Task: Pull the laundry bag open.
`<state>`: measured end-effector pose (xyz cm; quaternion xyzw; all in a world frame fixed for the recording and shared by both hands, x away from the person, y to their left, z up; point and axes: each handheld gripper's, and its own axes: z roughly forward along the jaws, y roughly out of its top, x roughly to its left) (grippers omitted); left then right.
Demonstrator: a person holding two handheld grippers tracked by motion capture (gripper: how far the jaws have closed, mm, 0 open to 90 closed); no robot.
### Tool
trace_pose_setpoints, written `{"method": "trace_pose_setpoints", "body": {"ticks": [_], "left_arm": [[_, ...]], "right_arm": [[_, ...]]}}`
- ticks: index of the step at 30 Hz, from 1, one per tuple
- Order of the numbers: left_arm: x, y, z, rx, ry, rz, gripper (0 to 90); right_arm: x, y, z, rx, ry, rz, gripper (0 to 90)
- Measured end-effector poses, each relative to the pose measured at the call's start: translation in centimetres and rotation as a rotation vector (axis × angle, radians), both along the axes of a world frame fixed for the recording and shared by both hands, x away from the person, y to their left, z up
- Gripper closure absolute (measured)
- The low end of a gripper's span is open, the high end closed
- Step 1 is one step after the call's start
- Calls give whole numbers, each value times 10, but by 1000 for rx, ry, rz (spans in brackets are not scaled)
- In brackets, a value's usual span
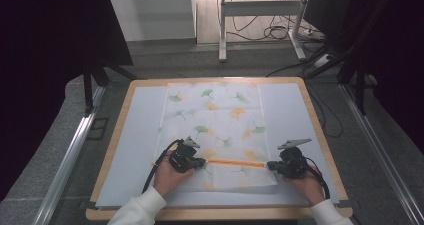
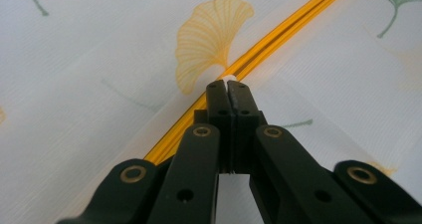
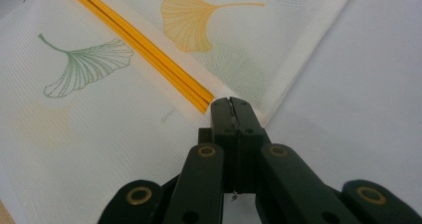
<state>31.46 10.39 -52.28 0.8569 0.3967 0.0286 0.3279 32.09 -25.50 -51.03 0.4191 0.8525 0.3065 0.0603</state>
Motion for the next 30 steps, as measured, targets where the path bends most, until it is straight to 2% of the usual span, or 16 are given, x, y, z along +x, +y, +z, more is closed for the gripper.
{"method": "trace_pose_setpoints", "body": {"ticks": [30], "left_arm": [[-8,37,1,-23,14,59,900]], "right_arm": [[0,1,0,-7,-7,8,895]]}}
